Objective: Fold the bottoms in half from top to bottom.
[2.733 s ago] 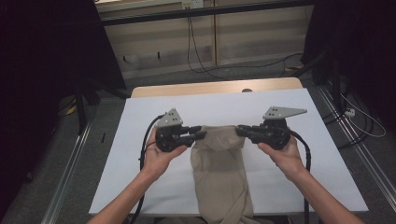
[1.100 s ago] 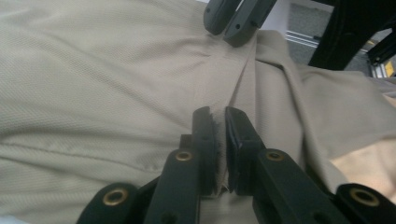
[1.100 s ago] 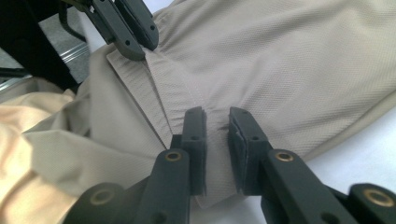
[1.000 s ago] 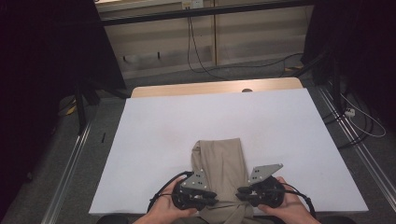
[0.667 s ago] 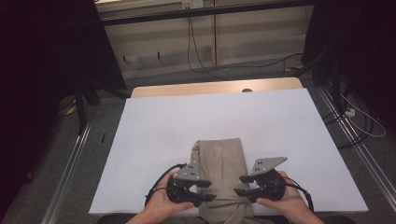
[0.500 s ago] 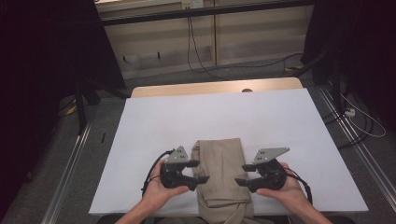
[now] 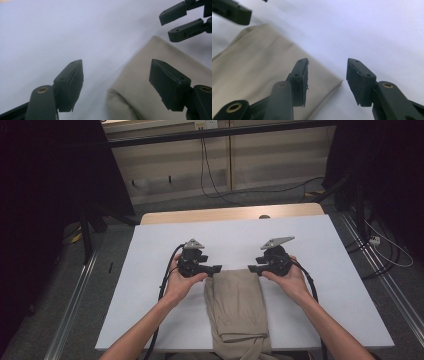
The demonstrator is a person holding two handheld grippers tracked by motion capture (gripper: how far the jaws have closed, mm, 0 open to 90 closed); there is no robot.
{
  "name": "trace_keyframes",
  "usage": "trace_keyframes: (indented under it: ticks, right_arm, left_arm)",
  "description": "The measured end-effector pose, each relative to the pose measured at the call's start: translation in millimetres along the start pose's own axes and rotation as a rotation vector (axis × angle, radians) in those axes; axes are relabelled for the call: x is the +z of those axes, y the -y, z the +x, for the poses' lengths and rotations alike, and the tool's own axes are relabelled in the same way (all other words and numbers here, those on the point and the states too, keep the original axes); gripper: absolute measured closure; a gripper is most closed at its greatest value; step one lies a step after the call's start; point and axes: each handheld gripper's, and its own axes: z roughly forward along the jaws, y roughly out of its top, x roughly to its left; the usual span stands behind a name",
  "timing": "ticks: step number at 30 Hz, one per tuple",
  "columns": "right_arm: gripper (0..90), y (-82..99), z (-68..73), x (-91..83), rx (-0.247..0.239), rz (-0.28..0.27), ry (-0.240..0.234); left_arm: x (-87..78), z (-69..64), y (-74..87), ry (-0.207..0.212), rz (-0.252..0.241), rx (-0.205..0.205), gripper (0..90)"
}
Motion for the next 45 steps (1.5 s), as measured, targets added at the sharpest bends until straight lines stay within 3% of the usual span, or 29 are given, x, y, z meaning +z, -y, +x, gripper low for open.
trace_keyframes:
  ticks: [1, 3, 4, 5, 7, 10, 13, 16, 17, 20, 22, 24, 26, 27, 29, 30, 33, 36, 37, 40, 45]
  right_arm:
    - [53.0, -2.6, -7.6, 10.4, 0.032, 0.014, 0.001]
    - [53.6, 0.1, -11.1, 18.3, 0.033, 0.024, -0.02]
    - [53.6, 0.1, -11.1, 18.3, 0.033, 0.024, -0.02]
    - [53.6, 4.7, -12.9, 24.9, 0.029, 0.061, -0.011]
    - [53.4, 6.8, -13.9, 27.7, 0.028, 0.073, -0.012]
    - [50.7, 9.9, -14.6, 30.1, 0.024, 0.068, -0.016]
    - [50.5, 11.0, -10.1, 30.5, 0.001, 0.073, -0.008]
    - [58.0, 11.1, -7.2, 29.8, -0.027, 0.085, -0.021]
    - [63.9, 11.4, -4.5, 29.2, -0.051, 0.094, -0.056]
    - [67.6, 10.4, -3.5, 29.2, -0.05, 0.106, -0.072]
    - [69.7, 9.8, -5.7, 29.0, -0.028, 0.115, -0.091]
    - [72.9, 10.3, -7.6, 29.0, -0.023, 0.112, -0.103]
    - [83.1, 10.6, -7.7, 28.3, -0.008, 0.12, -0.129]
    - [83.4, 11.3, -7.2, 28.4, 0.001, 0.121, -0.148]
    - [84.4, 11.7, -4.6, 27.4, -0.003, 0.121, -0.136]
    - [84.9, 11.9, -3.9, 27.1, -0.002, 0.119, -0.133]
    - [86.2, 13.8, -3.8, 24.7, 0.036, 0.094, -0.131]
    - [86.3, 13.2, -4.6, 21.7, 0.056, 0.074, -0.135]
    - [86.5, 10.1, -5.3, 16.9, 0.069, 0.04, -0.136]
    - [86.6, 5.5, -5.8, 11.2, 0.072, 0.006, -0.132]
    - [86.7, -6.6, -8.9, -0.3, 0.085, -0.061, -0.124]
  left_arm:
    - [1.8, 1.4, 1.2, 0.001, -0.004, -0.007, 27.2]
    - [7.9, 5.1, 9.3, 0.03, 0.013, -0.039, 27.2]
    - [7.9, 5.1, 9.3, 0.03, 0.013, -0.039, 27.4]
    - [10.0, 5.8, 12.0, 0.009, 0.027, -0.03, 27.4]
    - [11.9, 9.3, 15.7, 0.001, 0.04, -0.021, 27.4]
    - [11.1, 12.6, 22.2, -0.01, 0.05, -0.06, 28.9]
    - [10.7, 10.2, 25.0, 0.011, 0.057, -0.038, 31.7]
    - [11.9, 9.8, 25.1, 0.029, 0.055, -0.035, 31.2]
    - [13.1, 9.2, 25.5, 0.042, 0.064, -0.034, 31.4]
    - [18.7, 6.9, 28.2, 0.057, 0.09, -0.028, 31.2]
    - [20.9, 4.2, 30.3, 0.048, 0.098, -0.029, 30.8]
    - [20.8, 1.4, 30.3, 0.028, 0.104, -0.003, 33.1]
    - [19.1, 0.5, 32.6, 0.053, 0.099, -0.008, 41.3]
    - [18.1, 0.2, 33.7, 0.073, 0.1, -0.004, 47.3]
    - [16.6, -0.6, 36.7, 0.133, 0.102, -0.017, 65.7]
    - [16.1, -1.4, 38.2, 0.158, 0.104, -0.026, 73.5]
    - [12.1, -5.6, 37.0, 0.165, 0.11, -0.02, 79.4]
    - [6.7, -6.3, 34.3, 0.169, 0.08, -0.042, 79.9]
    - [4.9, -5.9, 32.8, 0.165, 0.061, -0.054, 80.2]
    - [-1.2, -2.7, 27.4, 0.157, 0.016, -0.085, 80.3]
    - [-7.1, -1.0, 16.2, 0.124, -0.043, -0.09, 80.6]
